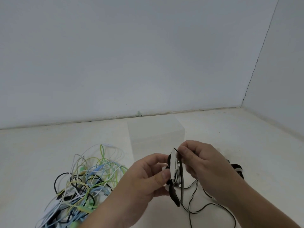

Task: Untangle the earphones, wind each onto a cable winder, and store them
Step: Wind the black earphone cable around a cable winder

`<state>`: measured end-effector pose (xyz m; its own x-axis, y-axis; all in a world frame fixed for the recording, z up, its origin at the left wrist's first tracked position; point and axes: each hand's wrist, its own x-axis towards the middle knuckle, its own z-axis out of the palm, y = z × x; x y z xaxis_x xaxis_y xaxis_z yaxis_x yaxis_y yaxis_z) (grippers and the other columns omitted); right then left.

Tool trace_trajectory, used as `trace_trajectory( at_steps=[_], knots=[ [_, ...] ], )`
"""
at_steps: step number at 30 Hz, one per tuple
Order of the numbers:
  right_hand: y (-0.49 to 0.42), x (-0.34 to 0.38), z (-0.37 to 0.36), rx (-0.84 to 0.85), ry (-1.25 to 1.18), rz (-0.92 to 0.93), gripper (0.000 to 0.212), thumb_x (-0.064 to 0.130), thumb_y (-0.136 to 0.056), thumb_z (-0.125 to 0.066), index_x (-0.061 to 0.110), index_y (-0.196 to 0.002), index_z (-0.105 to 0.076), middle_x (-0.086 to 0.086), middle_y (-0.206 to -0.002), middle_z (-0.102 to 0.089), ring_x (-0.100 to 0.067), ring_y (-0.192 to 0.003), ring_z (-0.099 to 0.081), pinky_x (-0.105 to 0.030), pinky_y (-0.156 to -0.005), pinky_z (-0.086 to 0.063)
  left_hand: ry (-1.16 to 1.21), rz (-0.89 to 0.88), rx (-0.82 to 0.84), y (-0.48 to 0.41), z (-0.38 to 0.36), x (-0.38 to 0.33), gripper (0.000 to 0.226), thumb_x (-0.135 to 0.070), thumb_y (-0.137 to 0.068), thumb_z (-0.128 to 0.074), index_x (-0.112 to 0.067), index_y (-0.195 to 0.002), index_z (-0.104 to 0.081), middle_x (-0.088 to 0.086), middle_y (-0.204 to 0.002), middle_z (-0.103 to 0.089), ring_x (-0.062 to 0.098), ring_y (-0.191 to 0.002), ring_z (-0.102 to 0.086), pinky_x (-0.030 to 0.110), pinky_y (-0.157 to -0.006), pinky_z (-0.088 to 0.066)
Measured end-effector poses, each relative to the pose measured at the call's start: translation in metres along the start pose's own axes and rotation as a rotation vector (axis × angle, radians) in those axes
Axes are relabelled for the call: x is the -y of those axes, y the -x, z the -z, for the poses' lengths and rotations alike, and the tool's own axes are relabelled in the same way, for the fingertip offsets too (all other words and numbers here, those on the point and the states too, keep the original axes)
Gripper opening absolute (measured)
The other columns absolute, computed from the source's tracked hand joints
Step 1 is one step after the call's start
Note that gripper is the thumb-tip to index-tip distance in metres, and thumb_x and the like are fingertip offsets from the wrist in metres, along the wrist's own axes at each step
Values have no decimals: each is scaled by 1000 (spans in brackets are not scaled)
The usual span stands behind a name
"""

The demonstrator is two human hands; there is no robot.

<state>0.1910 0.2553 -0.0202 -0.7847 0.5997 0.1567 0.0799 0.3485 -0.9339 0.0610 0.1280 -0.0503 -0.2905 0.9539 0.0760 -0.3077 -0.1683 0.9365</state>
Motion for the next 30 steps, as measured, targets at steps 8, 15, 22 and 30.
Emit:
trace_trajectory(
  at_steps=[8,15,22,30],
  knots=[
    [-1,-10,-9,193,286,-35,37,32,-102,-47,27,-67,-56,8,-57,-39,-11,-53,-33,-31,-53,-29,72,-116,-183,-4,0,-2,21,-13,-77,-71,-6,-98,-71,20,-88,-67,26,-72,-65,34,-66,-58],
    [2,-3,-14,282,401,-65,31,29,-101,-48,25,-74,-63,12,-50,-46,-4,-47,-38,-21,-52,-31,14,-100,-337,-6,9,-6,21,-16,-77,-78,-8,-96,-72,21,-92,-70,27,-73,-64,39,-70,-59],
    [6,3,-16,392,419,-100,25,32,-99,-51,27,-83,-69,6,-59,-53,-6,-54,-47,-25,-58,-41,115,-50,-296,-6,7,-6,39,-17,-80,-63,4,-112,-63,23,-106,-72,27,-79,-66,32,-64,-59],
    [13,20,-5,395,298,-93,21,29,-96,-61,15,-84,-72,7,-50,-55,-9,-44,-42,-19,-47,-36,-112,-76,-392,-6,10,-3,20,-11,-83,-66,-4,-102,-67,18,-86,-72,28,-74,-64,38,-64,-59]
  ],
)
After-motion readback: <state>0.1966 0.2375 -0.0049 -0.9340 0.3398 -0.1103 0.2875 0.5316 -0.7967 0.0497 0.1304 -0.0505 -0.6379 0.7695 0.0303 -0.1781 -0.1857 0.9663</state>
